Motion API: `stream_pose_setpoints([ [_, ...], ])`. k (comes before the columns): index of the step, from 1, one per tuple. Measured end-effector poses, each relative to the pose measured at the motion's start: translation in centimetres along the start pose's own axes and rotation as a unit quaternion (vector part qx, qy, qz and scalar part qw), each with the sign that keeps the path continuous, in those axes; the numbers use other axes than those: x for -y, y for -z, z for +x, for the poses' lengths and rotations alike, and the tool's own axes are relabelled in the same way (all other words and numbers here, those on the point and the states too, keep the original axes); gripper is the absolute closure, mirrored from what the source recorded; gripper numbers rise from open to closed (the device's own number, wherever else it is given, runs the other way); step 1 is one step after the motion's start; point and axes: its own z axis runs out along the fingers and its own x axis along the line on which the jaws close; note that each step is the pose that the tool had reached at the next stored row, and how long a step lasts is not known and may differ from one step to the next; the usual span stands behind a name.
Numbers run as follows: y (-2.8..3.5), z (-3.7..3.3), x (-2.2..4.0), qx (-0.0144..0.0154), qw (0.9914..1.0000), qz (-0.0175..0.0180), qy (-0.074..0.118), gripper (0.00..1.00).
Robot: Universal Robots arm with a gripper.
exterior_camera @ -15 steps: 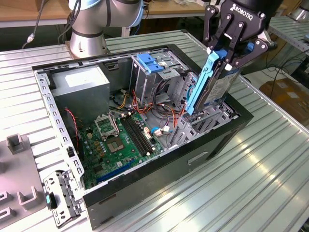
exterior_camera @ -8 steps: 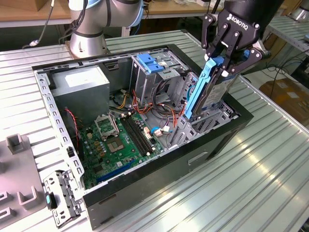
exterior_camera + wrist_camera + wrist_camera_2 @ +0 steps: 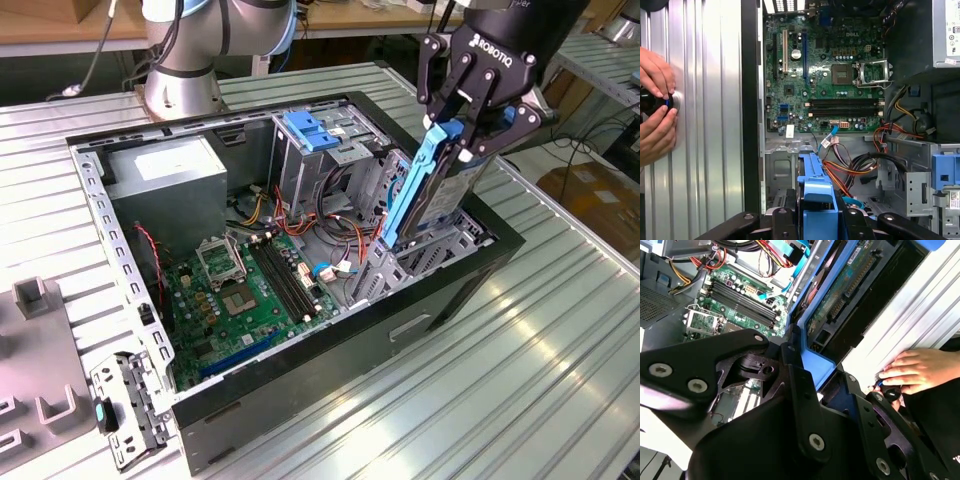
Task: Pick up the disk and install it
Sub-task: 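Insert the disk into the insertion slot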
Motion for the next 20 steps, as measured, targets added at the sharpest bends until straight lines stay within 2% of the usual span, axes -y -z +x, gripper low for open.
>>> stream_pose_setpoints([
  [14, -0.60, -0.08, 0.17, -0.0001, 1.00000, -0.0020, 0.000, 0.63],
  [20, -1.21, -0.08, 0.18, -0.0001, 1.00000, -0.0028, 0.001, 0.63],
])
